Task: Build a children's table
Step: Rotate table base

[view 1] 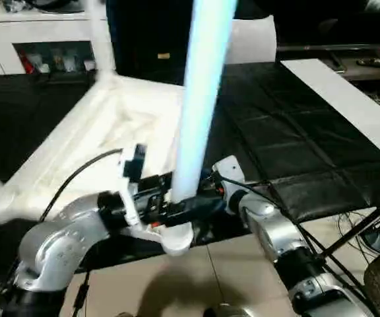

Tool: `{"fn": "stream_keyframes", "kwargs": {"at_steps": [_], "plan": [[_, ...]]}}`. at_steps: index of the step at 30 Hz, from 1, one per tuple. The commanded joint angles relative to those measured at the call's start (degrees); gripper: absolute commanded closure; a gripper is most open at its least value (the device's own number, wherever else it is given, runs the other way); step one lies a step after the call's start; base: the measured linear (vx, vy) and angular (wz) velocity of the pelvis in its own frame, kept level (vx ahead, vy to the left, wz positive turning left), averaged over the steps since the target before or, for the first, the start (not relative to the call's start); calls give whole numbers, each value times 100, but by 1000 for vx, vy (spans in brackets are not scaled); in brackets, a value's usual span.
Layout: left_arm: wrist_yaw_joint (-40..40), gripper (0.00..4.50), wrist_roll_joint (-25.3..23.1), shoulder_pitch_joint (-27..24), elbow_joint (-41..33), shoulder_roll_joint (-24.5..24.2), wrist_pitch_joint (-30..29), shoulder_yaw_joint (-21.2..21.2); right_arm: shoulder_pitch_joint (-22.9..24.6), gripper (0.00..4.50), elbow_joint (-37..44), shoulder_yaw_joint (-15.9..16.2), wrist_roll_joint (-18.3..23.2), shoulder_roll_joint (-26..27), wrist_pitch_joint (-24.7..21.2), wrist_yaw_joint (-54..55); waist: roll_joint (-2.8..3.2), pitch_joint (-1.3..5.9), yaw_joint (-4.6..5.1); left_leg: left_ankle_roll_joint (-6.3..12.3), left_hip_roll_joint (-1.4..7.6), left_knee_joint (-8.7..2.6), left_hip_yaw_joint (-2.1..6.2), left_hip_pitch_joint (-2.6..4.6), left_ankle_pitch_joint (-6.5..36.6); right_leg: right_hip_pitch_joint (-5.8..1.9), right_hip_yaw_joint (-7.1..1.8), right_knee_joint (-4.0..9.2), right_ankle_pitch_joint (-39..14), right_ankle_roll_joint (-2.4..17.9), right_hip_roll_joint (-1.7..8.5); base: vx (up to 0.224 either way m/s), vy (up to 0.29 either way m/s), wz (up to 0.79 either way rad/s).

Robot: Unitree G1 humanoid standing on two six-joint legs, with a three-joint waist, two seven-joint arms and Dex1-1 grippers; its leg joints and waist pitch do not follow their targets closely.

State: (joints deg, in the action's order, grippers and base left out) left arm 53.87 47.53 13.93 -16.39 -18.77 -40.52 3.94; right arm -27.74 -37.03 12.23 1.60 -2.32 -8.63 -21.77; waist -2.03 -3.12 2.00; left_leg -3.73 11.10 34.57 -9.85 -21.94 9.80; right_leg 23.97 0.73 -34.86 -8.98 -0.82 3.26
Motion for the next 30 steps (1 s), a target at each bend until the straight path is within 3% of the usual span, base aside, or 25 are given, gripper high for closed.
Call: {"fn": "stream_keyframes", "kwargs": {"at_steps": [1,6,10,16,21,24,26,30], "plan": [[83,6,-77,260,83,165,124,276,-188,0,-67,291,9,311,160,-332,96,345,-39,-306,85,-420,25,115,2207,-187,-120,446,-2192,927,225,0,0,0],[-38,6,-558,685,659,435,638,432,-390,0,-387,202,-110,382,339,-113,89,357,-32,-306,86,-415,38,90,2203,-206,-117,448,-2237,905,243,0,0,0],[-365,6,-1370,1025,1413,514,1449,394,-457,0,-574,-61,-189,255,484,322,80,371,-32,-278,94,-409,35,96,2135,-210,-117,436,-2118,935,244,0,0,0],[-395,6,-1561,1279,1947,295,1799,11,-228,0,-428,-535,-148,-218,615,611,70,372,-97,-245,86,-404,13,117,2069,-210,-115,430,-2039,949,230,0,0,0],[-556,6,-1822,1394,2314,242,2132,-95,-64,0,-308,-692,-110,-458,666,593,50,371,-101,-220,67,-397,9,97,2070,-218,-106,470,-2233,852,226,0,0,0],[-919,6,-2244,1518,2783,81,2365,-162,255,0,201,-886,3,-818,617,401,45,369,-113,-182,74,-391,13,112,2121,-205,-108,480,-2327,804,228,0,0,0],[-944,6,-2321,1503,2814,29,2377,-124,349,0,397,-917,49,-886,606,325,38,361,-87,-179,66,-402,24,80,2135,-219,-94,496,-2506,732,227,0,0,0],[-750,6,-2580,1296,2658,-185,2370,135,693,0,1204,-854,265,-1058,470,-229,40,362,-110,-122,81,-392,28,102,2219,-179,-94,524,-2697,703,233,0,0,0]]}}
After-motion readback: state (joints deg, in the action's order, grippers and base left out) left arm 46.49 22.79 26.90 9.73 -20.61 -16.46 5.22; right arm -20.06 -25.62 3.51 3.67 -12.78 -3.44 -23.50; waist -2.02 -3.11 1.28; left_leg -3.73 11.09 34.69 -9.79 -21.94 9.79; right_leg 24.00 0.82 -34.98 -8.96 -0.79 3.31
